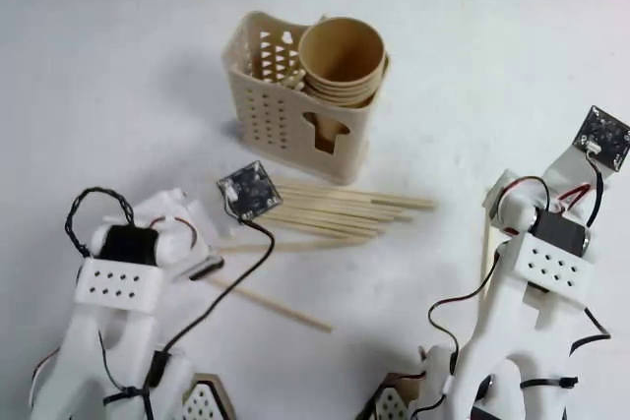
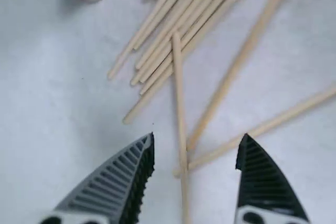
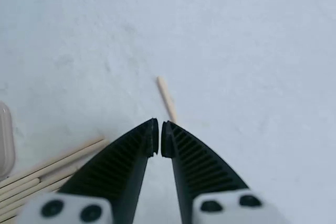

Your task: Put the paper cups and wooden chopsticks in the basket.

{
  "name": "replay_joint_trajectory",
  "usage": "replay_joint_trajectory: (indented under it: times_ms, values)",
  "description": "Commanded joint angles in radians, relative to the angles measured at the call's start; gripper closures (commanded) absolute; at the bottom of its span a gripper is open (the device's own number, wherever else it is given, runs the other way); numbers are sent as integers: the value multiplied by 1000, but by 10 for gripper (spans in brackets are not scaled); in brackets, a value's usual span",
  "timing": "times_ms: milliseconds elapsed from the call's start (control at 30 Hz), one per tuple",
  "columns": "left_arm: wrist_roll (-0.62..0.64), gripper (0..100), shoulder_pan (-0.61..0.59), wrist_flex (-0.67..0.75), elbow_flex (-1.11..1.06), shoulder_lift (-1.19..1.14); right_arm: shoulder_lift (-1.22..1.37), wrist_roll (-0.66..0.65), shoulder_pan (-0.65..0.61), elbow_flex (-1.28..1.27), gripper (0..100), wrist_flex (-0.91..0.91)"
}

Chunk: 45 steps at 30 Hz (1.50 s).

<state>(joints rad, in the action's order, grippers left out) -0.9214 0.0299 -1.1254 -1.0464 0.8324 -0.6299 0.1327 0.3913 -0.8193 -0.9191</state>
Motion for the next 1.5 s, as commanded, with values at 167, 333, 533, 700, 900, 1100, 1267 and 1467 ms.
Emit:
replay_joint_trajectory:
  times_ms: [167,333,533,700,900,1100,1267,1467]
  values:
    - [0,747,-12,20,213,-410,-13,-12,-13,6,971,18]
    - [-5,747,-13,23,336,-619,-13,-12,-13,6,971,16]
    - [-8,748,-13,20,468,-846,-13,-12,-13,6,971,16]
    - [-3,775,-8,-40,554,-938,-13,-12,-13,6,971,16]
    - [-8,844,7,-58,557,-975,-13,-12,-13,6,971,16]
    - [-9,935,84,-138,532,-972,-13,-12,-13,6,971,16]
    - [-9,977,193,-150,460,-972,-13,-12,-12,6,971,16]
    - [-9,976,213,-150,443,-970,-13,-12,-10,6,971,16]
